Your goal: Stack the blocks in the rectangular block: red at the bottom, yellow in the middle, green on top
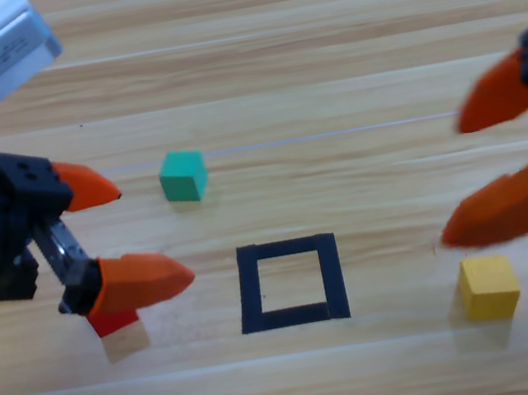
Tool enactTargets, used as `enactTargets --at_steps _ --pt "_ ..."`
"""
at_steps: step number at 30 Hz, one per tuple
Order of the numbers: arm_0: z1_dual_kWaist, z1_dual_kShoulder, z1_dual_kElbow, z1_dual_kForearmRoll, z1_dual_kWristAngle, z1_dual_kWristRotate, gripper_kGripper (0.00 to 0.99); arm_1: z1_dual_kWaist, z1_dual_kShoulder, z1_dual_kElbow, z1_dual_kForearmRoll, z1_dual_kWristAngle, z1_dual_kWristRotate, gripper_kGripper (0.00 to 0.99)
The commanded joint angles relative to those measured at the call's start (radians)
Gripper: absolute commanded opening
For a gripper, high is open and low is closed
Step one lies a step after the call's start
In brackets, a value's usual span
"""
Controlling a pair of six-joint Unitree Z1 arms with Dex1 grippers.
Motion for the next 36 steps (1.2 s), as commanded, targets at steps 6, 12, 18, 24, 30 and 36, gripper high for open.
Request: enactTargets --at_steps 6,12,18,24,30,36 --pt "0.019 0.058 -0.041 0.053 0.155 -0.152 0.99 -0.201 0.097 0.024 0.027 -0.172 0.361 0.985" --pt "0.074 0.174 -0.192 0.226 0.309 -0.443 0.96 -0.187 0.221 0.001 0.047 -0.264 0.494 0.983" --pt "0.118 0.315 -0.363 0.447 0.365 -0.655 0.959 -0.184 0.336 -0.055 0.11 -0.293 0.643 0.985" --pt "0.218 0.551 -0.566 0.696 0.296 -0.825 0.946 -0.185 0.426 -0.038 0.111 -0.315 0.719 0.985" --pt "0.341 0.702 -0.606 0.739 0.175 -0.868 0.933 -0.185 0.463 -0.001 0.111 -0.278 0.825 0.986" --pt "0.372 0.743 -0.589 0.726 0.138 -0.943 0.933 -0.185 0.491 0.036 0.108 -0.218 0.841 0.977"
